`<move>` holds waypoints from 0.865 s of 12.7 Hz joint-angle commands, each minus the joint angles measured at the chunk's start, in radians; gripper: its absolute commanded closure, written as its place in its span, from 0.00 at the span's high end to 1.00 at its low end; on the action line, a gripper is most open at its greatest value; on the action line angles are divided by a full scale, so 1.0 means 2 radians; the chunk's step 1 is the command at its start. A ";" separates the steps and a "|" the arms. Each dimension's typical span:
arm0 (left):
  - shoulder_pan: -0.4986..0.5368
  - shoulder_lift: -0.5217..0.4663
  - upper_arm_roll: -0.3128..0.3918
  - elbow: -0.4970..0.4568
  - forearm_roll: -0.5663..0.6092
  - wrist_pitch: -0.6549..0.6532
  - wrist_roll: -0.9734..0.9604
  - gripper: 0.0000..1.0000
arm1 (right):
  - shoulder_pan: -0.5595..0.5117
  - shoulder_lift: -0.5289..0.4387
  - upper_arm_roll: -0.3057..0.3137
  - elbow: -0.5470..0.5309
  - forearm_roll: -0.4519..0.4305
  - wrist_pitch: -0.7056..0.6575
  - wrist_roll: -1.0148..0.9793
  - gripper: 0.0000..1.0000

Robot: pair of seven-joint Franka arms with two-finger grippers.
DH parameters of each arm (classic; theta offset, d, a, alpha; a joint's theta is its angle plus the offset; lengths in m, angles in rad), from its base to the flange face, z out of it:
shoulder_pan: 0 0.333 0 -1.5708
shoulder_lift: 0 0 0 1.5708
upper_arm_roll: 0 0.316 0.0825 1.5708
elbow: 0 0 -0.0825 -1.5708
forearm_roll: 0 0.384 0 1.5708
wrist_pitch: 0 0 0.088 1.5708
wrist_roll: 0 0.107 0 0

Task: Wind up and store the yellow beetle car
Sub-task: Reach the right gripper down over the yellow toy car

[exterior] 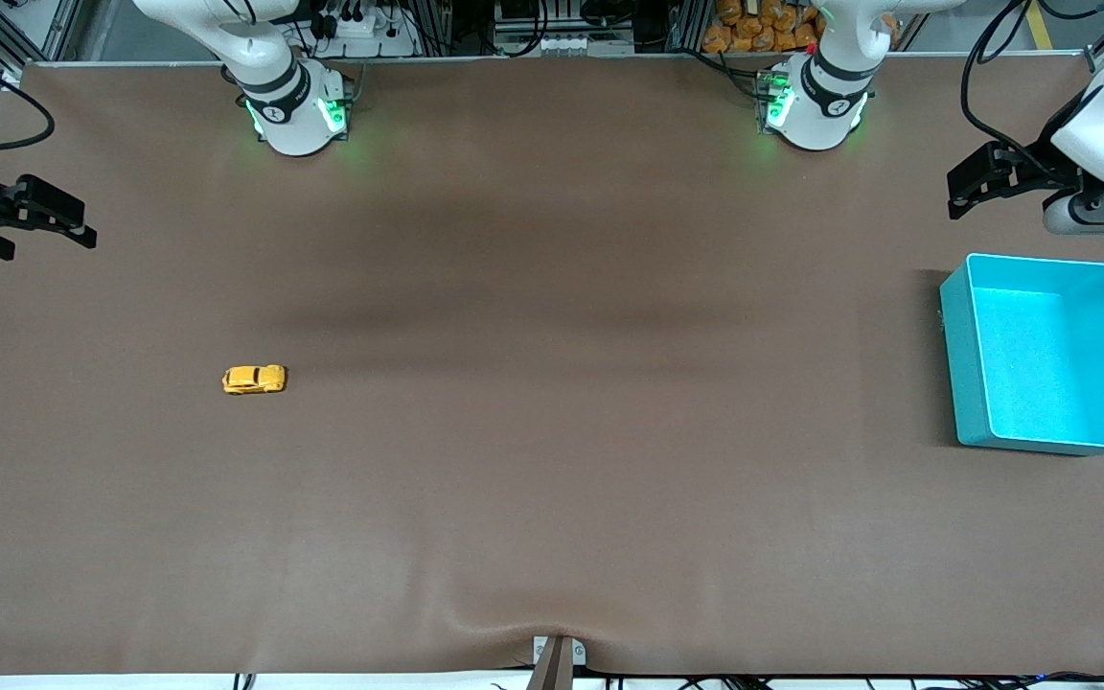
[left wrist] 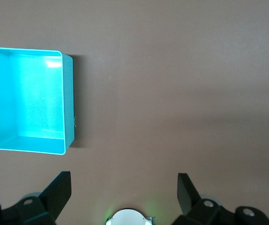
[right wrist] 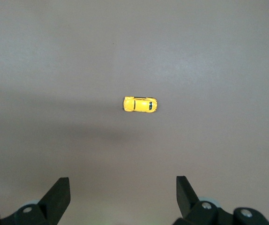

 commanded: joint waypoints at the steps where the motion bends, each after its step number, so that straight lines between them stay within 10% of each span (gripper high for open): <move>1: 0.000 -0.005 0.000 0.004 -0.011 -0.009 0.008 1.00 | -0.004 -0.011 0.003 -0.009 0.004 0.002 0.001 1.00; 11: 0.000 -0.004 0.001 0.003 -0.008 -0.009 0.000 1.00 | -0.003 -0.006 0.005 -0.038 0.000 0.028 -0.045 1.00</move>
